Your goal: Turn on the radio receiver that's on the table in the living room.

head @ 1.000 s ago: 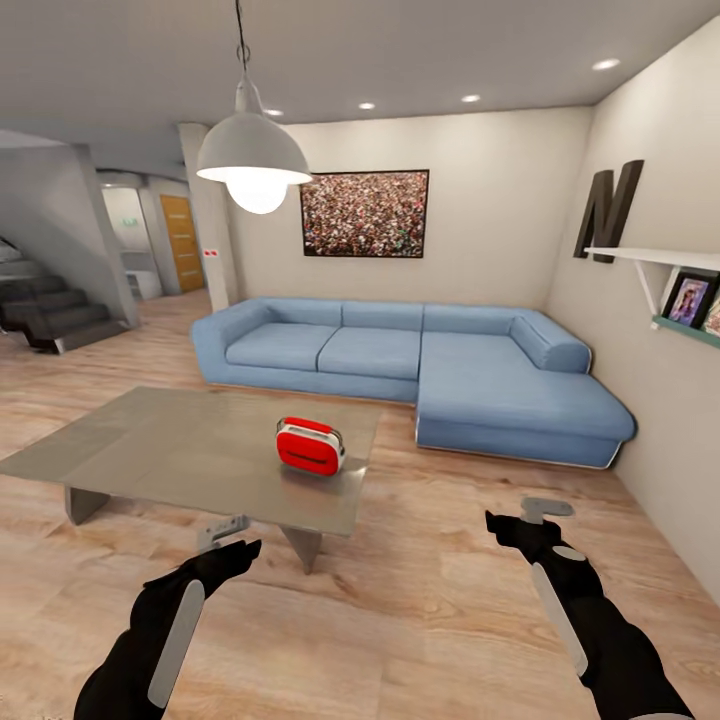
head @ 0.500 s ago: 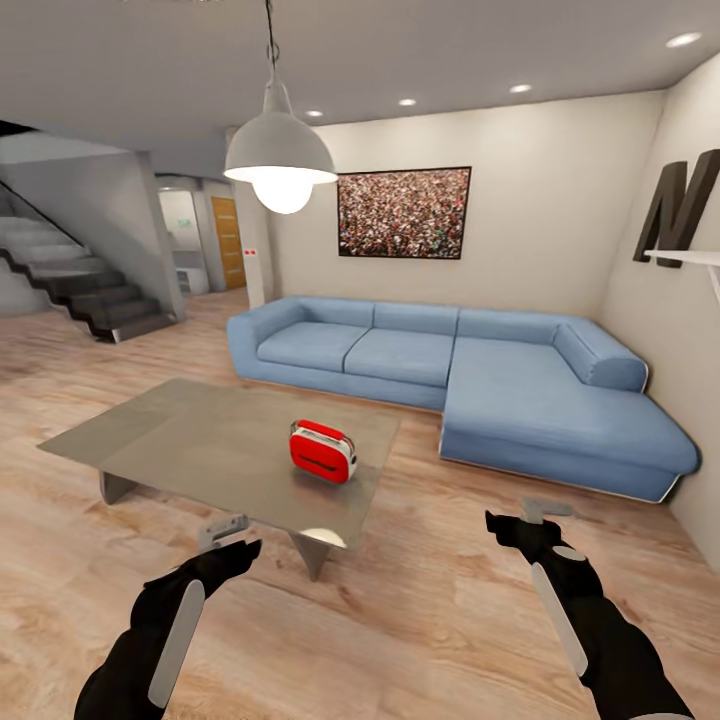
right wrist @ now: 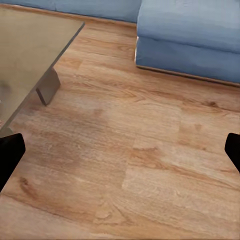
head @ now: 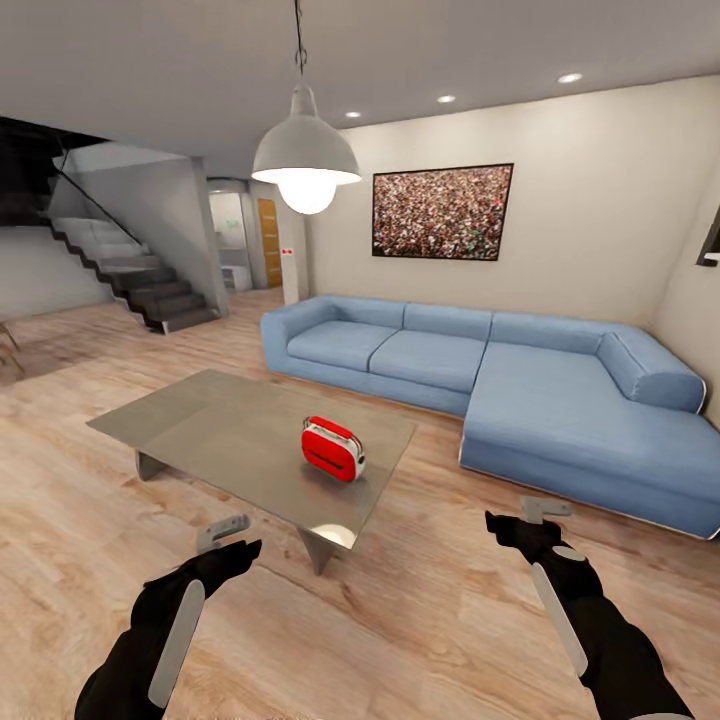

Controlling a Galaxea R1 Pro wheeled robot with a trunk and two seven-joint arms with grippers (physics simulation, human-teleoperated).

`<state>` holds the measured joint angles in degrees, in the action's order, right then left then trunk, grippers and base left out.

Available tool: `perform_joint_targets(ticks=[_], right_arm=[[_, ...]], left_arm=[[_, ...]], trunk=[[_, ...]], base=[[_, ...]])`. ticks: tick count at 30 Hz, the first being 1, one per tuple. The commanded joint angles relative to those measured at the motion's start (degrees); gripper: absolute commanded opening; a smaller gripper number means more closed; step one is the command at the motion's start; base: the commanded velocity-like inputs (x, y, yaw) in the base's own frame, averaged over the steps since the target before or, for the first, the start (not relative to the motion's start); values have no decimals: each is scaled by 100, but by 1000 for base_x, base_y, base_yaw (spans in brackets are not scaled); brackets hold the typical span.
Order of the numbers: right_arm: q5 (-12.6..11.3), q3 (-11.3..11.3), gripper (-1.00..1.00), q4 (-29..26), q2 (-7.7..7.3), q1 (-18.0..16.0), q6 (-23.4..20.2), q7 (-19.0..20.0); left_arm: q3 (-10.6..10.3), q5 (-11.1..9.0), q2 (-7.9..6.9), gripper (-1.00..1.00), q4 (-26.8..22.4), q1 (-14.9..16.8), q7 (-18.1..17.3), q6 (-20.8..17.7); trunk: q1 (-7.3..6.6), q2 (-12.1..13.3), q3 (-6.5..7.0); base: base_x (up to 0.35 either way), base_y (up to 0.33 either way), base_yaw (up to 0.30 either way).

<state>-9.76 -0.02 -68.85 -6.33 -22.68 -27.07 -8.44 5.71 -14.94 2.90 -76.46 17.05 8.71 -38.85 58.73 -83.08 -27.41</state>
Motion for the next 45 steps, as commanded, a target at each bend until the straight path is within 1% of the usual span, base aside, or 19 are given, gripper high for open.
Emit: perform_joint_targets(ticks=[1, 4, 14, 30, 45], right_arm=[[0, -2, 100, -2, 0, 0, 0, 0], [0, -1, 100, -4, 0, 0, 0, 0], [0, -2, 100, -4, 0, 0, 0, 0], [0, -6, 100, -5, 0, 0, 0, 0], [0, -6, 100, -5, 0, 0, 0, 0]], left_arm=[[0, 1, 0, 100, 0, 0, 0, 0], [0, 0, -1, 100, 0, 0, 0, 2], [1, -8, 0, 100, 0, 0, -1, 9], [5, -9, 1, 100, 0, 0, -1, 9], [0, -9, 1, 100, 0, 0, 2, 9]], trunk=[[0, 0, 0], [0, 0, 0], [0, 0, 0], [0, 0, 0], [0, 0, 0]], base=[[0, -340, 260], [0, -269, 260], [19, -105, 260], [192, -279, 260], [138, -319, 260]])
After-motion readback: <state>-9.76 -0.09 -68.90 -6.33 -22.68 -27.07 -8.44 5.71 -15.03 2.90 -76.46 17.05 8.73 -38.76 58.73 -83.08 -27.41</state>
